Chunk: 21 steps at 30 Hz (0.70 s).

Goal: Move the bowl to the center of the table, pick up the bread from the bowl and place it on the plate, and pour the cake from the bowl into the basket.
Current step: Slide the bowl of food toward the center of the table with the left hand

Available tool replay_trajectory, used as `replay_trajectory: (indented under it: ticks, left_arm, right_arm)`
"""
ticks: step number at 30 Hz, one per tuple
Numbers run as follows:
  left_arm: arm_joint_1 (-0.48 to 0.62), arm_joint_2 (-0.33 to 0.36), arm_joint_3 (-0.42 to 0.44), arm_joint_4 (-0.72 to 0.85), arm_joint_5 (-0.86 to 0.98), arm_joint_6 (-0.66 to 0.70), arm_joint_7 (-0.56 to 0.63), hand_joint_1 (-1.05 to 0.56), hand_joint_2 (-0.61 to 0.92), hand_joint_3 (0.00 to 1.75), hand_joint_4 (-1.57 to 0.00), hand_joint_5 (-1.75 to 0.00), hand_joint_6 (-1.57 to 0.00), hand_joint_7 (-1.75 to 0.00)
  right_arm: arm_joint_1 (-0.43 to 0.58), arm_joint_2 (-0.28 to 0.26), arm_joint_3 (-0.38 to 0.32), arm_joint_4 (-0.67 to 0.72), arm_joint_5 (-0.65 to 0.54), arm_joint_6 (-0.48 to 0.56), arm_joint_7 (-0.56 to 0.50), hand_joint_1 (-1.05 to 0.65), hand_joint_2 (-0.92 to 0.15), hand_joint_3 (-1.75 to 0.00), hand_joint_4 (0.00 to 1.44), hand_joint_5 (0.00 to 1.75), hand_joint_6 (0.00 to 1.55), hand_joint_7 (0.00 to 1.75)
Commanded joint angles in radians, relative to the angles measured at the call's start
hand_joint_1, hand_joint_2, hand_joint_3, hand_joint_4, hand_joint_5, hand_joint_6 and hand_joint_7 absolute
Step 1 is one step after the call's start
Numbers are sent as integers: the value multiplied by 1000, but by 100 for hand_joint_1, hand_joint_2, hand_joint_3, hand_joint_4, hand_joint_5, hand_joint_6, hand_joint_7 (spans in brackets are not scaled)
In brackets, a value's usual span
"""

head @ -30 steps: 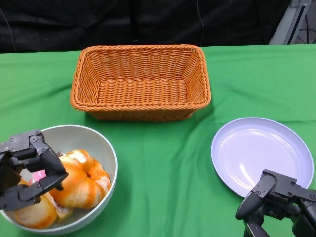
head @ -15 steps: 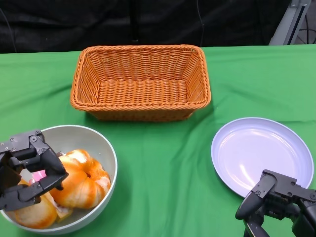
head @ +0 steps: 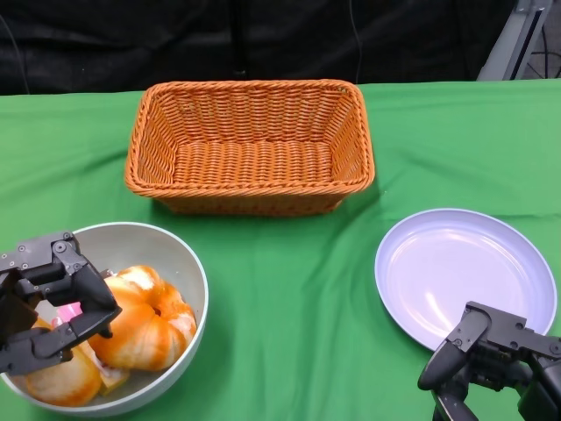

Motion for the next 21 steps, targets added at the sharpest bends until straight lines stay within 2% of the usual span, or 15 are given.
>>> replay_trajectory:
  ticks: [1,8,9,10,12,21]
  left_arm:
    - [3,8,3,8,-4,-6,-3,-20,84,41,-69,-155,-71,-126]
    - [-1,6,-2,21,8,-15,-2,-21,85,41,-69,-156,-70,-126]
    - [-17,-5,23,47,36,-32,53,-21,85,41,-69,-156,-70,-126]
    - [-29,-13,42,67,58,-45,97,-19,89,38,-67,-149,-75,-113]
    - [-49,-22,65,102,85,-66,152,-17,91,35,-66,-144,-78,-103]
    - [-67,-17,67,141,92,-87,175,-16,92,35,-65,-140,-80,-96]
  right_arm:
    - [2,-7,-3,6,8,-14,0,-13,-53,-105,74,156,68,133]
    - [1,-7,3,11,7,-8,1,-12,-53,-104,74,156,67,132]
    - [-2,-4,7,15,-1,-13,-4,-12,-54,-104,74,155,67,131]
    - [-5,-2,11,18,-8,-15,-8,-13,-53,-103,75,156,68,131]
    - [-7,0,15,19,-13,-16,-13,-14,-53,-103,76,155,68,131]
    - [-7,-1,16,21,-7,-15,-14,-12,-53,-104,75,155,68,131]
